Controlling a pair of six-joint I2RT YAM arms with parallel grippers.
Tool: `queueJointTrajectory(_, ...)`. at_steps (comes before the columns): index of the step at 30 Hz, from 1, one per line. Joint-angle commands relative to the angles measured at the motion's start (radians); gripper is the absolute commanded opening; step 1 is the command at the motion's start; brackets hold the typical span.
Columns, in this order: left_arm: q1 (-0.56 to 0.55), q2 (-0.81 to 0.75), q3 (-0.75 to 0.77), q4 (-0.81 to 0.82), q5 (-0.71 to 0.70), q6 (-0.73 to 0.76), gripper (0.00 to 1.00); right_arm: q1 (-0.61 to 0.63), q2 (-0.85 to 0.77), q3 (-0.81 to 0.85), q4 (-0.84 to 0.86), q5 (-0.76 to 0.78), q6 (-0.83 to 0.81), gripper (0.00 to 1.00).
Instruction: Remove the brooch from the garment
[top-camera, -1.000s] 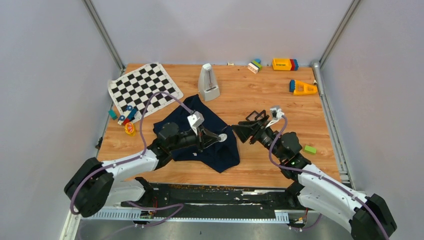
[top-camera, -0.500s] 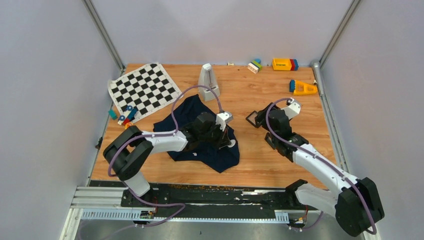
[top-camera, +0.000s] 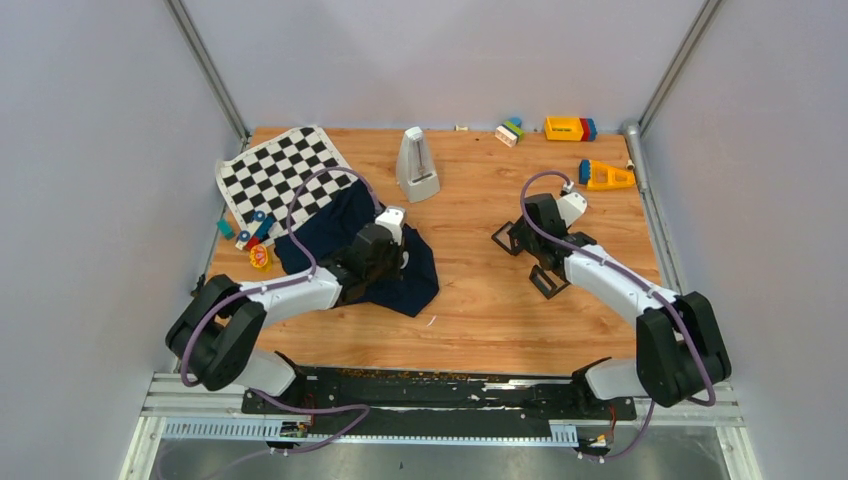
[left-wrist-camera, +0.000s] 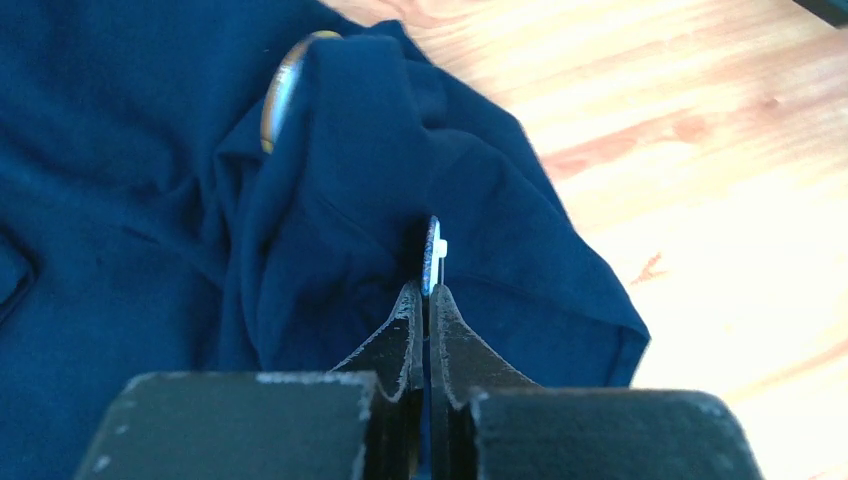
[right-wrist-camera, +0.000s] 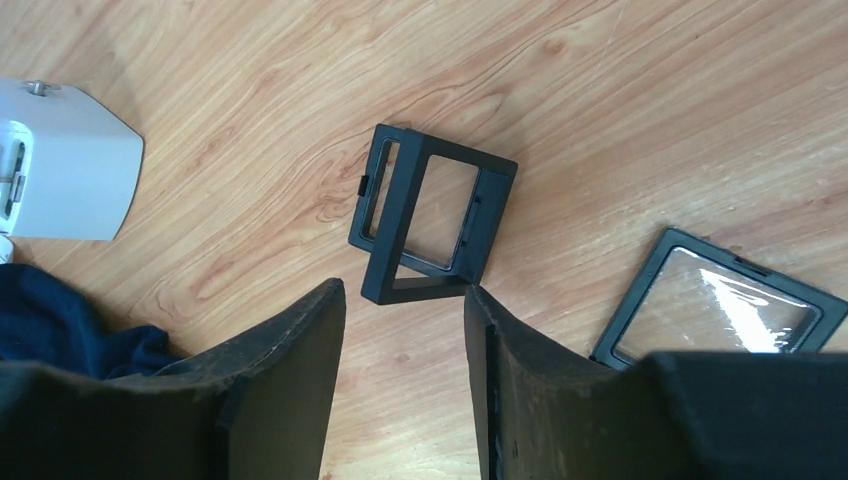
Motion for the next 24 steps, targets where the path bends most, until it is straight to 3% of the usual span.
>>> queueJointTrajectory(1, -0.111, -0.079, -0.021, 0.067, -0.142, 0.125, 0.00, -0.001, 0.042, 0.079, -0.041, -0.008, 0.046, 0.48)
queueJointTrajectory(12, -0.270, -0.123, -0.013, 0.126, -0.188, 0.276, 0.00, -0.003, 0.105, 0.110, -0.041, 0.031, 0.047, 0.47)
queueJointTrajectory(19, -0.288, -0.184, -0.057, 0.184, -0.164, 0.304, 0.00, -0.006, 0.180, 0.158, -0.023, 0.019, 0.043, 0.46)
queueJointTrajectory(24, -0.290, -0.194, -0.063, 0.187, -0.150, 0.309, 0.00, -0.006, 0.223, 0.179, -0.023, 0.005, 0.037, 0.36)
